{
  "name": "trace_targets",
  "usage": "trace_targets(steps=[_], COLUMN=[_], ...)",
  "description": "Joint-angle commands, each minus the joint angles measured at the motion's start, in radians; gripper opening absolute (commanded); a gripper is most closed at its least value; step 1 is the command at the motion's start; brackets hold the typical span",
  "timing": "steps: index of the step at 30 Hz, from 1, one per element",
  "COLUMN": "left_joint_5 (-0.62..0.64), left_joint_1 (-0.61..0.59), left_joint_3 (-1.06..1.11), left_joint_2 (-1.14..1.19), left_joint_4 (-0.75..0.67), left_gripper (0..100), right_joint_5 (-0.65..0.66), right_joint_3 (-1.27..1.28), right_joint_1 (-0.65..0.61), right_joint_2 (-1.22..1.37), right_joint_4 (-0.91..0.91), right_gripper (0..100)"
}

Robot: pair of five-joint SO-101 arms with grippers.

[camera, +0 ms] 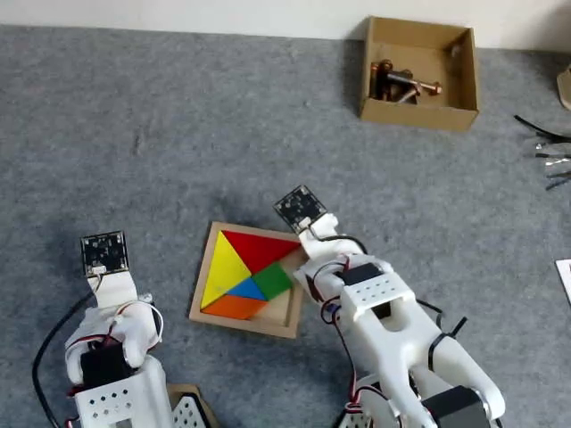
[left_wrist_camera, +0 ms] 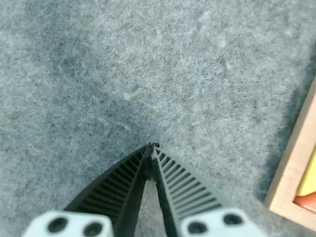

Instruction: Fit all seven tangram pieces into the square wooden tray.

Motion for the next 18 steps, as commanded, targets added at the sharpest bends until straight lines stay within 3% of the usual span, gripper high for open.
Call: trace_targets(steps=[1, 18], left_joint_5=[0.011, 0.011], left_joint_1=[-0.013, -0.013], left_joint_3=[0.019, 0.019], left_joint_2=[-0.005, -0.005], left_joint_4=[0.003, 0.003], left_gripper=[1, 1], right_joint_5=[0.014, 0.077], right_joint_3=[-0.028, -0.028], right_joint_1=[0.005, 0.005], right_joint_2=[0.002, 0.004], right_joint_4=[-0.018, -0.019], right_gripper=[15.1, 15.7])
